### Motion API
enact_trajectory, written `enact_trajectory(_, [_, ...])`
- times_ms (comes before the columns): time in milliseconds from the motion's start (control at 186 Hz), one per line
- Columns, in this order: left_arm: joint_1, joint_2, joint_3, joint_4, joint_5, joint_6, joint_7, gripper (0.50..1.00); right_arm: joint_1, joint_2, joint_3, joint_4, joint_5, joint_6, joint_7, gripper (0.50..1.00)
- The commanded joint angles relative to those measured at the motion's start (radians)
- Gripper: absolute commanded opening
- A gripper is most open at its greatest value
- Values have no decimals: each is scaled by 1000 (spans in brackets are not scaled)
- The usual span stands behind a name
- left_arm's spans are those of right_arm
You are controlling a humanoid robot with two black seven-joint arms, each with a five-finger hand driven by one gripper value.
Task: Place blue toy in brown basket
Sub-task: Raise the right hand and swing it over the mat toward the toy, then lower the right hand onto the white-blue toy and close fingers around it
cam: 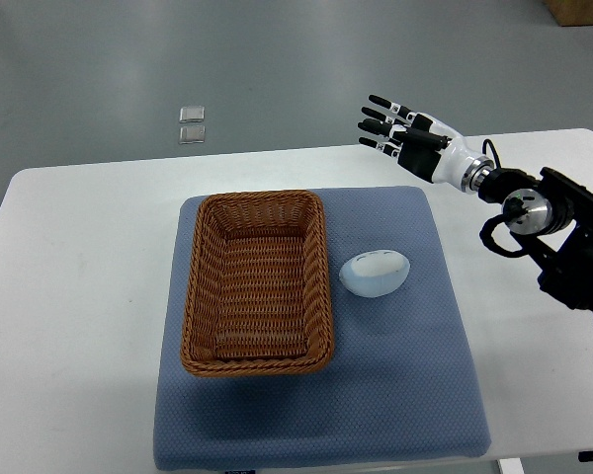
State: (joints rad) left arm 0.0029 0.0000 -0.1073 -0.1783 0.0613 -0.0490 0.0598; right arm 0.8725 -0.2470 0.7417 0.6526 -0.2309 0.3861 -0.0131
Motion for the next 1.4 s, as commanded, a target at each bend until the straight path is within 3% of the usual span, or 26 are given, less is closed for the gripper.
enact_trajectory(0, [0, 0, 1, -1, 0, 0, 0, 1000, 100, -83, -168, 12, -51, 30, -19, 911])
enact_trajectory(64, [0, 0, 1, -1, 0, 0, 0, 1000, 109, -91, -189, 16, -59, 31, -18, 913])
enact_trajectory(70, [0, 0, 1, -3, 0, -2, -1, 1000, 165, -125, -291, 39, -111, 34, -19, 913])
enact_trajectory(107, [0, 0, 1, -4, 0, -2, 0, 1000, 215, -150, -367, 62, -162, 36, -19, 913])
enact_trajectory(269, [-1, 0, 0, -10, 0, -9, -2, 1000, 381, -242, -556, 168, -324, 89, -33, 913])
enact_trajectory(435, [-3, 0, 0, -9, 2, -9, 0, 1000, 523, -265, -722, 274, -435, 131, -80, 913])
enact_trajectory(623, [-3, 0, 0, -3, 0, -9, 0, 1000, 658, -278, -910, 449, -476, 131, -82, 913])
enact_trajectory(854, [-1, 0, -5, -3, 0, -9, 0, 1000, 689, -279, -969, 611, -518, 128, -80, 911])
enact_trajectory(1397, [-1, 0, -5, -3, 0, -9, -1, 1000, 593, -258, -1019, 610, -666, 22, -70, 909])
